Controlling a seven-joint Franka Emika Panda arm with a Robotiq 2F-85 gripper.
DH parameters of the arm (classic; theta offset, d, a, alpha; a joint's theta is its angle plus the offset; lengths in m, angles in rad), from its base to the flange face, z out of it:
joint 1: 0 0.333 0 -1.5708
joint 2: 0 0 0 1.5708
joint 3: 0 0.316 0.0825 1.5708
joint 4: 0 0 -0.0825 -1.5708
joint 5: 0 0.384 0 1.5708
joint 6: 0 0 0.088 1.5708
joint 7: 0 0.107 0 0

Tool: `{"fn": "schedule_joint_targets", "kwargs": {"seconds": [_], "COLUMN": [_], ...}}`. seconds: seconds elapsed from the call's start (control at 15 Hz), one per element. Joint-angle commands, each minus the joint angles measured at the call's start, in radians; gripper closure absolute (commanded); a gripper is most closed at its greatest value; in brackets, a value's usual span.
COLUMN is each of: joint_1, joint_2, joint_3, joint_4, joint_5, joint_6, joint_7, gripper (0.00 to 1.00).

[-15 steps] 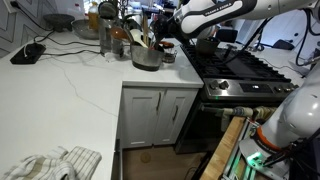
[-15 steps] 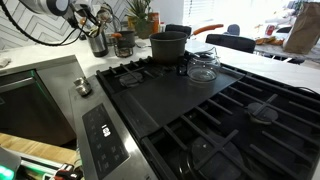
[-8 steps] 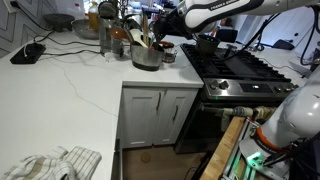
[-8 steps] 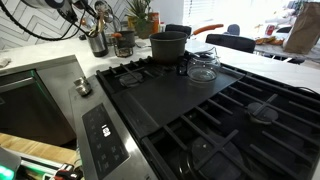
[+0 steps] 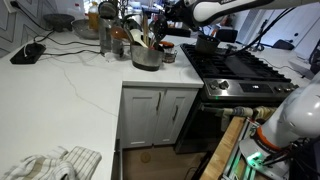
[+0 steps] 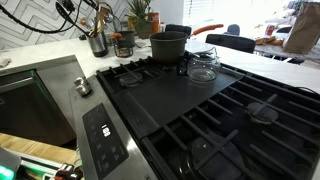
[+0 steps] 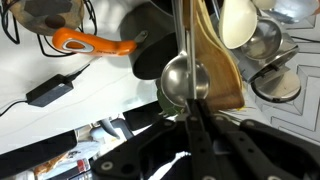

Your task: Pick up one silver utensil from the utensil holder and put it on the kitchen counter

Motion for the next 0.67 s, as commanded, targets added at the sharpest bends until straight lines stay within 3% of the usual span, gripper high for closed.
{"fn": "schedule_joint_targets", "kwargs": {"seconds": [0.0, 0.6], "joint_1": [-0.004, -0.025], "joint_2": [-0.083, -0.206], "joint_3": [-0.001, -0.045], "joint_4": [-0.029, -0.033], "joint_5": [-0.008, 0.063], "joint_6": [-0.065, -0.123], "joint_7": [0.013, 0.008], "gripper": [0.99, 0.99]}}
